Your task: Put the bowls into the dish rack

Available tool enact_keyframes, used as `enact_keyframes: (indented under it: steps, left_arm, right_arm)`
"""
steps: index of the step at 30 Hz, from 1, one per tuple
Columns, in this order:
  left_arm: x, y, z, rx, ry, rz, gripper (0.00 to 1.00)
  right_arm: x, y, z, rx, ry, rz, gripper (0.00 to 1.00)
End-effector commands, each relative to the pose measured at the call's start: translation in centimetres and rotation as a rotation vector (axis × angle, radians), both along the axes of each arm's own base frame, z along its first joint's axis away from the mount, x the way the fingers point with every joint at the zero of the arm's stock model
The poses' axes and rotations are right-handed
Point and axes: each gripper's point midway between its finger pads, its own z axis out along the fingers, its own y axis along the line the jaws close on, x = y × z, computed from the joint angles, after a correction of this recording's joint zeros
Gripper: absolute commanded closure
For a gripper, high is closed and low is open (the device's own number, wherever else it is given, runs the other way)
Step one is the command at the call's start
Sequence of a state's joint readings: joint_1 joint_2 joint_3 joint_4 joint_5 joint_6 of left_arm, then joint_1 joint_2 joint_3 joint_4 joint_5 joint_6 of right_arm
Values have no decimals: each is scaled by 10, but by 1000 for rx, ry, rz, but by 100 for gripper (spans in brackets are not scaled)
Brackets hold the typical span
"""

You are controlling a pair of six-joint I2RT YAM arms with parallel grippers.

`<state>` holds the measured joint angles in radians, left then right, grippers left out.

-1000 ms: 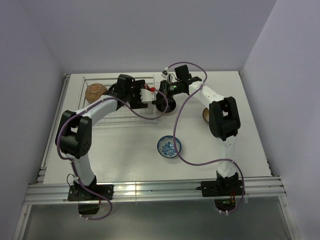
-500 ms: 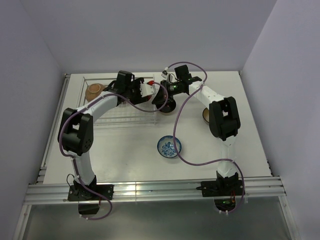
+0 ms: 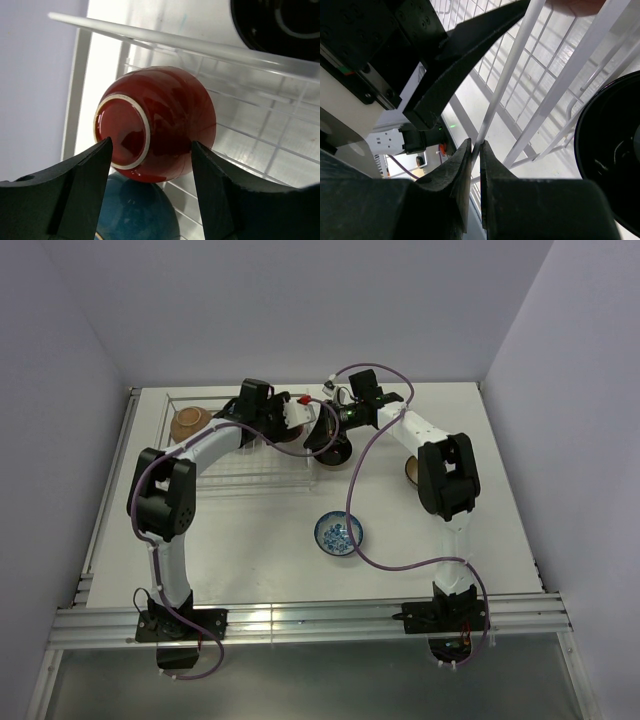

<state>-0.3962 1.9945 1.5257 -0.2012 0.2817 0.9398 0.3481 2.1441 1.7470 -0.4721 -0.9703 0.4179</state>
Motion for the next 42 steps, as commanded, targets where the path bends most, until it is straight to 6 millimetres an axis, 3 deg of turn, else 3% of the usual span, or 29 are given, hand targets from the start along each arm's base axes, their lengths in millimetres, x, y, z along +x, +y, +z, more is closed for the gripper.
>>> enact_keyframes:
  steps: [1, 8, 13, 21, 23, 24, 26, 27, 28, 31, 32, 36, 40, 42]
  left_arm:
    - [22, -3, 31, -47, -108, 46, 31]
    - [28, -4, 44, -82, -159, 69, 29]
    - [12, -13, 59, -137, -137, 5, 21]
    - [-17, -15, 129, -337, -96, 69, 14]
    - [-29, -13, 148, -406, -64, 103, 13]
    - [-33, -13, 154, -429, -53, 112, 11]
    - [-47, -10, 172, -500, -27, 141, 9]
    - [-53, -10, 176, -514, -12, 148, 7]
    - [-61, -8, 187, -550, -1, 160, 7]
    - [-75, -3, 199, -588, 23, 181, 5]
    - [-82, 0, 210, -618, 24, 191, 4]
    - [-95, 12, 222, -697, 64, 237, 1]
    - [-91, 45, 237, -808, 133, 341, 0]
    - [-90, 59, 230, -809, 197, 392, 0]
  right_arm:
    - [4, -10, -27, -79, -27, 0, 100]
    - [5, -9, -24, -75, -33, -1, 100]
    - [5, -10, -20, -81, -53, -6, 99]
    - [10, -14, -10, -105, -92, -25, 86]
    - [14, -17, -8, -130, -109, -45, 71]
    - [14, -18, -8, -136, -112, -52, 58]
    - [19, -21, -4, -154, -135, -83, 45]
    - [18, -22, -4, -159, -140, -90, 31]
    - [19, -23, -3, -163, -143, -99, 27]
    - [23, -28, 9, -152, -173, -120, 25]
    - [23, -29, 17, -134, -181, -122, 25]
    - [28, -44, 44, -85, -211, -150, 27]
    - [30, -71, 66, -80, -256, -184, 29]
    - [30, -91, 71, -90, -258, -215, 30]
